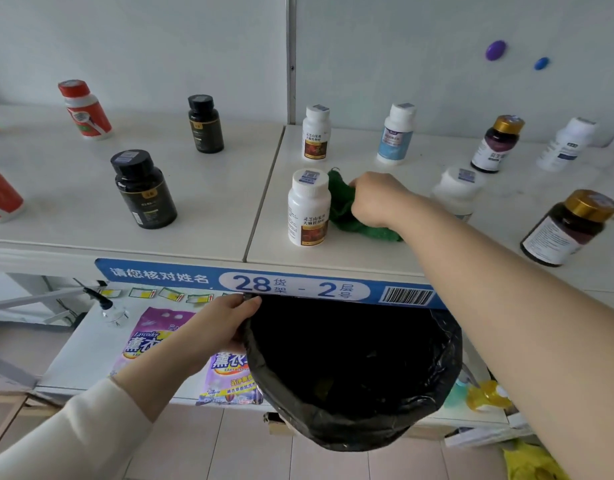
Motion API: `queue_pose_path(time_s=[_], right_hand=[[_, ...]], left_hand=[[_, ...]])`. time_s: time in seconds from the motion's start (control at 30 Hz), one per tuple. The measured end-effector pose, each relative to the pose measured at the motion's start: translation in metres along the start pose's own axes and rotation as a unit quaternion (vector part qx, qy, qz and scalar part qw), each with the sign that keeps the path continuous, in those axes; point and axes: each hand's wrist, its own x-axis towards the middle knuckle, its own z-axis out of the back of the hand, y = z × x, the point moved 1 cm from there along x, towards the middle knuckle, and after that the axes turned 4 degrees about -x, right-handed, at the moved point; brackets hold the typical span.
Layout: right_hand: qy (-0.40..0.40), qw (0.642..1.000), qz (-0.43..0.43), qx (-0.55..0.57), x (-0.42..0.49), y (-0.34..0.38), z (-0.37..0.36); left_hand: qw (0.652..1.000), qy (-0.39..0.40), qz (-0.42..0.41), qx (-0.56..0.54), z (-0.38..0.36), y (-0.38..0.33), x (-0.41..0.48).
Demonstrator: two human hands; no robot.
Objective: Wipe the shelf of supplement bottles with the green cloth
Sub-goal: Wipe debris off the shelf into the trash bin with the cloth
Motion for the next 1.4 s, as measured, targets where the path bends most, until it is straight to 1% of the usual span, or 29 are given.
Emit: queue_pose_path(time_s=[0.2,0.3,0.5,0.63,0.67,0.7,0.77,0.83,0.93,1.0,1.07,1.17,1.27,1.3,1.37,1.4], right_hand=[[-0.032,0.999,0.005,0.038,-0.027,-0.007,-0.01],[-0.04,0.997,0.023,0.058,-0.045,-0.011,-0.014],[-0.075,0.994,0.04,0.069,-0.082,-0.018,-0.018],[-0.096,0.991,0.051,0.081,-0.109,-0.022,-0.027],[-0.086,0.991,0.057,0.087,-0.118,-0.025,-0.032],[-0.059,0.992,0.058,0.091,-0.126,-0.028,-0.038],[0.0,0.993,0.035,0.114,-0.138,-0.038,-0.048],[0.019,0.988,0.007,0.152,-0.141,-0.054,-0.055],[0.114,0.979,0.006,0.171,-0.145,-0.079,-0.059],[0.14,0.967,-0.012,0.213,-0.151,-0.099,-0.055],[0.16,0.96,-0.012,0.227,-0.153,-0.118,-0.048],[0.18,0.933,-0.028,0.309,-0.158,-0.15,-0.043],[0.213,0.885,-0.021,0.413,-0.161,-0.182,-0.038],[0.213,0.861,-0.026,0.461,-0.161,-0.193,-0.035],[0.222,0.8,-0.039,0.557,-0.161,-0.21,-0.031],[0.228,0.775,-0.049,0.588,-0.161,-0.217,-0.03]], left_hand=[[1.0,-0.004,0.005,0.013,-0.003,0.003,-0.003],[1.0,-0.008,0.003,0.018,-0.005,0.004,-0.004],[1.0,-0.003,0.001,0.004,-0.014,0.004,-0.007],[1.0,0.002,0.006,0.013,-0.022,0.004,-0.01],[1.0,0.005,0.008,0.011,-0.025,0.005,-0.011],[1.0,0.01,0.008,0.008,-0.028,0.007,-0.013],[1.0,0.021,0.007,0.006,-0.036,0.01,-0.016],[1.0,0.027,0.009,0.008,-0.047,0.011,-0.018],[0.999,0.032,0.023,0.013,-0.062,0.011,-0.022],[0.998,0.039,0.029,0.026,-0.076,0.009,-0.024],[0.998,0.039,0.029,0.026,-0.093,0.007,-0.026],[0.999,0.032,0.027,0.031,-0.122,0.004,-0.028],[0.999,0.014,0.02,0.025,-0.152,-0.001,-0.034],[1.0,0.01,0.018,0.019,-0.163,-0.003,-0.035],[1.0,0.004,0.015,0.005,-0.18,-0.006,-0.039],[1.0,-0.001,0.017,-0.004,-0.188,-0.008,-0.04]])
